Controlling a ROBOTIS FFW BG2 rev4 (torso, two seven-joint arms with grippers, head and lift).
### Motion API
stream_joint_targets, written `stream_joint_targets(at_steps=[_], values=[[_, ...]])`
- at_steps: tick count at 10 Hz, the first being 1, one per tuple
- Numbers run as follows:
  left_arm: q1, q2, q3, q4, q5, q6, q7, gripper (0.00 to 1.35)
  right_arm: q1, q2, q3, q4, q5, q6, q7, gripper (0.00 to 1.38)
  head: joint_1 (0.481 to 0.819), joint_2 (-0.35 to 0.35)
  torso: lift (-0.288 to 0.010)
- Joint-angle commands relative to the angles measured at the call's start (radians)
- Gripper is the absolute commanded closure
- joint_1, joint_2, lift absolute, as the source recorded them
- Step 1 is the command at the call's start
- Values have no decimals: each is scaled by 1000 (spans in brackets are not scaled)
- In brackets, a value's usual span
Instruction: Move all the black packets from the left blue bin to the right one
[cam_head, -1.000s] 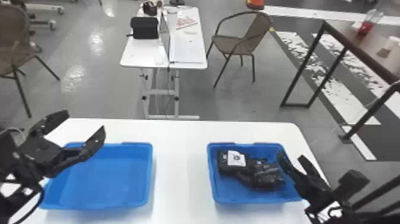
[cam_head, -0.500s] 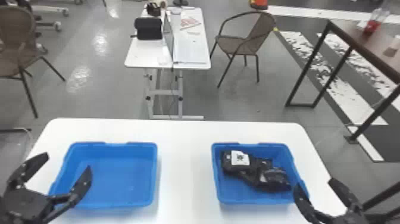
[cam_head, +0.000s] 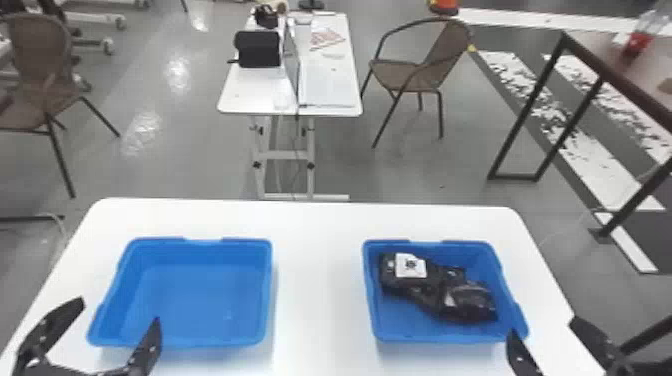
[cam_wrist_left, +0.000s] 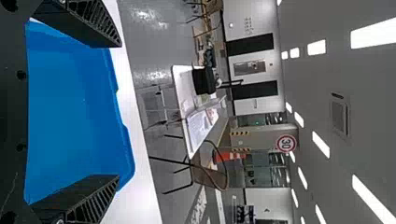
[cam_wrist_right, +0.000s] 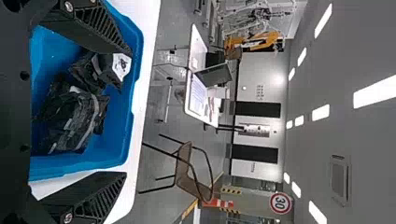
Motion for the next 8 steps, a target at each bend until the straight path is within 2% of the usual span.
stream_joint_targets(at_steps=[1, 6, 8], values=[[4, -3, -18, 3, 15, 2, 13, 19, 6, 2, -1, 8, -14, 4, 0, 73, 695, -123, 0], [0, -3, -41, 12, 45, -12, 19, 30, -17, 2, 1, 1, -37, 18, 0, 73, 695, -150, 0], [-4, -3, -43, 18, 53, -17, 19, 82, -19, 2, 4, 3, -38, 18, 0, 73, 695, -157, 0]])
